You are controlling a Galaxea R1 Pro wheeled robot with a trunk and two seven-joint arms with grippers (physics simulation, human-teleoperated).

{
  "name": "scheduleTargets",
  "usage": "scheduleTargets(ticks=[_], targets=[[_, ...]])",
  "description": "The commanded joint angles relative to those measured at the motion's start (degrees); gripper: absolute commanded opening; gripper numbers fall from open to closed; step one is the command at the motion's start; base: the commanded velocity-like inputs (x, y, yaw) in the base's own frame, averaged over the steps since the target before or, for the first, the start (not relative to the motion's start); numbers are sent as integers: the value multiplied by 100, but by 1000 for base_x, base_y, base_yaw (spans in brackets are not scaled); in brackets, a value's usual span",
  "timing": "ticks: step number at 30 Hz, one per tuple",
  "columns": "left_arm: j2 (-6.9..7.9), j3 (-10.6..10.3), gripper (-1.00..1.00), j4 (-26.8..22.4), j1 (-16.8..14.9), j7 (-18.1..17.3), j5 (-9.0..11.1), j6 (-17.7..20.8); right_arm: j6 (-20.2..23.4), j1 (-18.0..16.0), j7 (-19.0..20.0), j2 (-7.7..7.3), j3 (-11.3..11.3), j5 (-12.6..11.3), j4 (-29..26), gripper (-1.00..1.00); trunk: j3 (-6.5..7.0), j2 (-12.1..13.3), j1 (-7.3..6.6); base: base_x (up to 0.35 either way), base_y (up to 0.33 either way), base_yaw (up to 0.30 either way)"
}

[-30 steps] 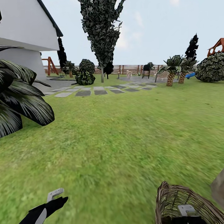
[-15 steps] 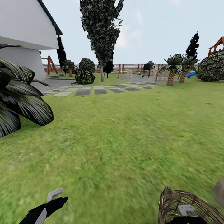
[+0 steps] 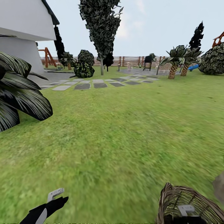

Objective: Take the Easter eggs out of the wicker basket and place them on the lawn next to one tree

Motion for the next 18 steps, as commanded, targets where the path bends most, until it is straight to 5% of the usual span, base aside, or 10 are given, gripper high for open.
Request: scheduleTargets(ticks=[1, 18], targets=[[-5, 36, 100, -9, -3, -29, 43, 53, 32, -1, 19, -3, 6, 11, -11, 100, -28, -4, 1, 0, 0, 0], [3, 58, 100, -177, -3, -33, 43, 50, 33, -3, 22, -48, 5, 2, -18, 100, -405, -27, 45, 0, 0, 0]])
